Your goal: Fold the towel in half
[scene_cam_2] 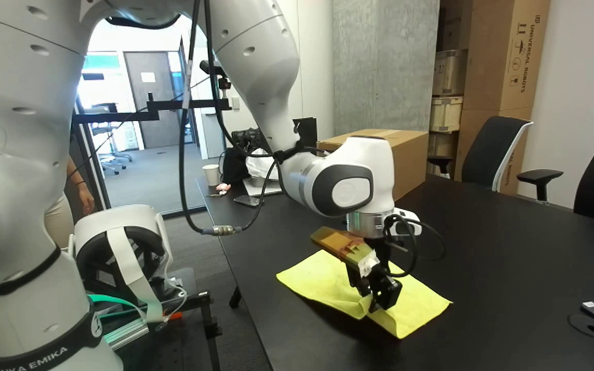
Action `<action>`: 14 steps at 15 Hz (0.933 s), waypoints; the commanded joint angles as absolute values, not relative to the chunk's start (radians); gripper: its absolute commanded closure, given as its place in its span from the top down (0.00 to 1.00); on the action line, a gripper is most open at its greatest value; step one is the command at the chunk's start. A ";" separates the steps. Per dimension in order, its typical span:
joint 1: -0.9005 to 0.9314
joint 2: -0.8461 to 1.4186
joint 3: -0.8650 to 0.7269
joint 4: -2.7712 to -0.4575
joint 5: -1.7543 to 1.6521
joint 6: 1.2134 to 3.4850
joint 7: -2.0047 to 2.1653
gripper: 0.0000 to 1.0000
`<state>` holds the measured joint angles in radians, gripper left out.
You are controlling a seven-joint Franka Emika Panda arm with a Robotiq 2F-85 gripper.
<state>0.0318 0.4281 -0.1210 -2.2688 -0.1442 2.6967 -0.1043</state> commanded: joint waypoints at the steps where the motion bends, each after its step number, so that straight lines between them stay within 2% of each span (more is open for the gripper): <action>1: -0.010 0.448 -0.091 -2.156 -0.144 2.605 -0.130 0.09; 9: -0.049 0.578 -0.034 -1.936 -0.138 2.486 -0.199 0.09; 14: -0.049 0.658 -0.014 -1.831 -0.136 2.503 -0.213 0.09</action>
